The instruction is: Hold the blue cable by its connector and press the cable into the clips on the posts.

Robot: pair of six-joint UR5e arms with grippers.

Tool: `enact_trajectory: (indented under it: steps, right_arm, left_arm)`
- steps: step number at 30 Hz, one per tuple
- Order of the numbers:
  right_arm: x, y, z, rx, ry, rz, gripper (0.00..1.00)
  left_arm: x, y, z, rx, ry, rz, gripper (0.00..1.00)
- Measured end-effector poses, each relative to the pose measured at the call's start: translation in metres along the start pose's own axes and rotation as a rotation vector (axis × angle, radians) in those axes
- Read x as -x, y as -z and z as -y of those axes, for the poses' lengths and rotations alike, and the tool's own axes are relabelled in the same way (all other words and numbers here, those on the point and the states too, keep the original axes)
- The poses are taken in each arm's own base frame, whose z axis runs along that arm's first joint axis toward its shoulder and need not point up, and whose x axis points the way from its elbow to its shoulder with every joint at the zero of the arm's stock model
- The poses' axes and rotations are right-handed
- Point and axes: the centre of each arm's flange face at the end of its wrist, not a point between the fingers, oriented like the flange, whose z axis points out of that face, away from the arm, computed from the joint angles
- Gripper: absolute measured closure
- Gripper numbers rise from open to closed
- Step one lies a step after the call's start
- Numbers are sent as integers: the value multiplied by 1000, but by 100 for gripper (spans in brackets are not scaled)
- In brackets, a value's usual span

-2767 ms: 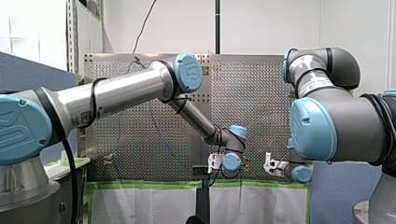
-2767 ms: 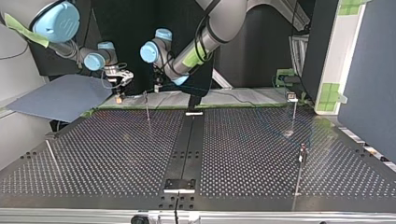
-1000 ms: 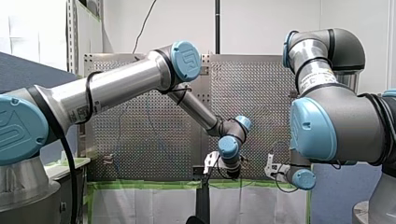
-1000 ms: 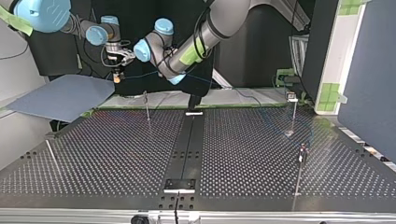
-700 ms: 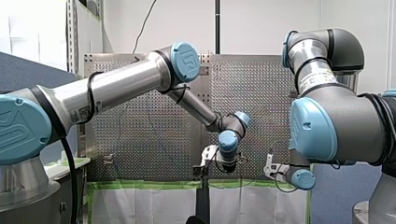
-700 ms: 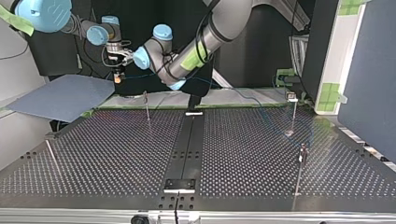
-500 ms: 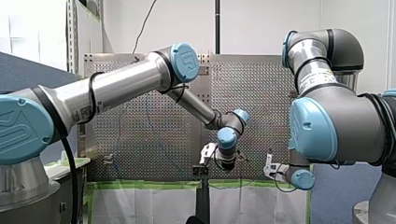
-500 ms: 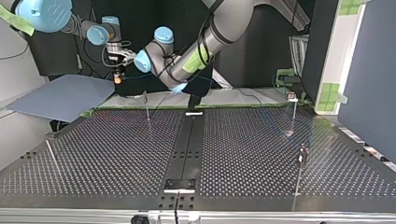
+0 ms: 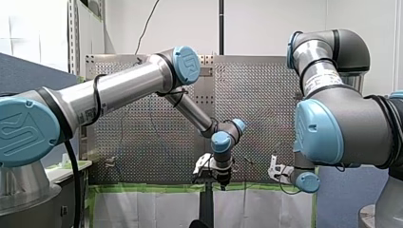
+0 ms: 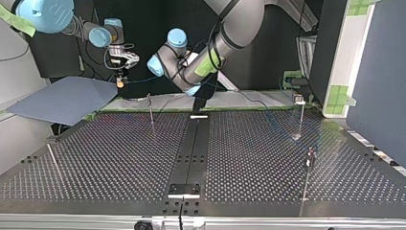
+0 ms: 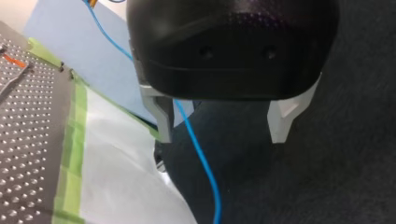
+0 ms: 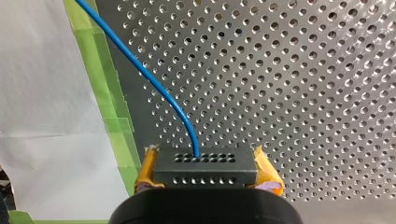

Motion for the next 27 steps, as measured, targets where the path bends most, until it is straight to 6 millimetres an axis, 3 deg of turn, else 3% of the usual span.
enact_trajectory:
  steps: [14,27]
  right_arm:
    - [1,0,6,-11,3,1,100]
    - [1,0,8,-16,3,0,100]
  left_arm:
    - [17,7,-4,-80,125,-102,0]
    - [47,10,15,-211,251,-48,0]
